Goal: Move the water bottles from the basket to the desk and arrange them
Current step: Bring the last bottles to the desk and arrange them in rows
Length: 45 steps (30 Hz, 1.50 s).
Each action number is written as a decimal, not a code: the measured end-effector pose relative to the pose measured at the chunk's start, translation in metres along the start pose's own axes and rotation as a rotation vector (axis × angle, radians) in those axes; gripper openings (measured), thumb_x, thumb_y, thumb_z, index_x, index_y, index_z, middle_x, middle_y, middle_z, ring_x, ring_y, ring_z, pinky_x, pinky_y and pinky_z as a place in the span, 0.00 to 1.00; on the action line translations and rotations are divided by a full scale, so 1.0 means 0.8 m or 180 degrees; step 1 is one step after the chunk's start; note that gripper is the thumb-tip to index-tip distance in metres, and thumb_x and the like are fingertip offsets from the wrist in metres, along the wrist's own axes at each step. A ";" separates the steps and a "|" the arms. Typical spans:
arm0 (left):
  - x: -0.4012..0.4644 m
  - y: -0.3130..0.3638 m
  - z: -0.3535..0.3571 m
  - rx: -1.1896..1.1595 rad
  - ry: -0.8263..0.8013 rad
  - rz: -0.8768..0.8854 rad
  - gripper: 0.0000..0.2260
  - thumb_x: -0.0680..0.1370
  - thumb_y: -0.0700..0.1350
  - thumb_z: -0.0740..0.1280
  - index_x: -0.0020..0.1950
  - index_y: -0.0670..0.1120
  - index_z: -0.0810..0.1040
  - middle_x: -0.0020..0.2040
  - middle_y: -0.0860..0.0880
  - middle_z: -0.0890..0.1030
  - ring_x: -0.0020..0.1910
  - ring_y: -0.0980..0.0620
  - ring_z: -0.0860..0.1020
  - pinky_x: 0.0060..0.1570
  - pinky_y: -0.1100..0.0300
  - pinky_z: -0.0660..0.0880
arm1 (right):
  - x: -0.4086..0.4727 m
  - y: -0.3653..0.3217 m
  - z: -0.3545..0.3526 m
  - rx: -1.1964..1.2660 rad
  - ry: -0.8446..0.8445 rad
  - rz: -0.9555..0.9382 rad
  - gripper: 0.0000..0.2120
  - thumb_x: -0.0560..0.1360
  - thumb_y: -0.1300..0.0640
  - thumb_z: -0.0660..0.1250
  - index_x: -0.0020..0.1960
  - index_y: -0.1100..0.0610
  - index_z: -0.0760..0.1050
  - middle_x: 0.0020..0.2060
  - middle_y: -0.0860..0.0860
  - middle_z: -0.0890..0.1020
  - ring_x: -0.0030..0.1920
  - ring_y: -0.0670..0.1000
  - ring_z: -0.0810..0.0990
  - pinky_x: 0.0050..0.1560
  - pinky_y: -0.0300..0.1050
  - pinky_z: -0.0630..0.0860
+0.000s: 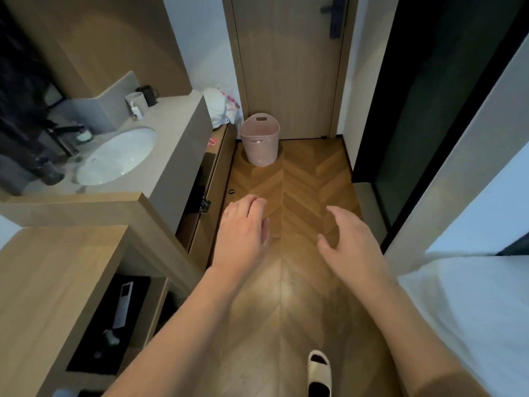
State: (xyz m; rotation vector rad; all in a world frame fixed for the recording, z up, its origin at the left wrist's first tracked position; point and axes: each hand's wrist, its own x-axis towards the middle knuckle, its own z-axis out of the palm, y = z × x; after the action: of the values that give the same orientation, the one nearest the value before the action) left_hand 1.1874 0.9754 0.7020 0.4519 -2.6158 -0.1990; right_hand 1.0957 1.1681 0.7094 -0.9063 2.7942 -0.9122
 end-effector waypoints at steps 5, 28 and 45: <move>0.146 -0.009 0.047 0.0122 0.0001 -0.0027 0.14 0.78 0.43 0.66 0.64 0.44 0.76 0.63 0.46 0.77 0.62 0.47 0.74 0.66 0.49 0.71 | 0.158 0.031 -0.018 0.0033 0.0030 -0.0013 0.29 0.78 0.48 0.66 0.76 0.51 0.62 0.72 0.49 0.70 0.71 0.50 0.68 0.70 0.45 0.66; 0.764 -0.224 0.314 -0.0138 -0.0178 -0.0155 0.17 0.78 0.46 0.65 0.65 0.43 0.75 0.62 0.45 0.77 0.60 0.46 0.76 0.63 0.49 0.73 | 0.855 0.070 0.050 0.0082 -0.0162 0.0185 0.27 0.78 0.50 0.65 0.75 0.48 0.63 0.72 0.46 0.69 0.71 0.48 0.67 0.69 0.48 0.69; 1.176 -0.400 0.492 -0.0019 -0.0293 -0.0926 0.18 0.81 0.50 0.62 0.70 0.47 0.71 0.66 0.49 0.75 0.63 0.52 0.75 0.63 0.56 0.73 | 1.382 0.096 0.119 -0.0072 -0.0662 -0.0151 0.27 0.79 0.48 0.64 0.76 0.47 0.61 0.74 0.45 0.67 0.73 0.48 0.66 0.70 0.46 0.67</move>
State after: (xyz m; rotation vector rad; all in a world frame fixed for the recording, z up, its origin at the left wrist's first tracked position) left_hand 0.3059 0.3713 0.6915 0.8395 -2.6272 -0.3291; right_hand 0.1667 0.5560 0.7155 -1.0116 2.6225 -0.7455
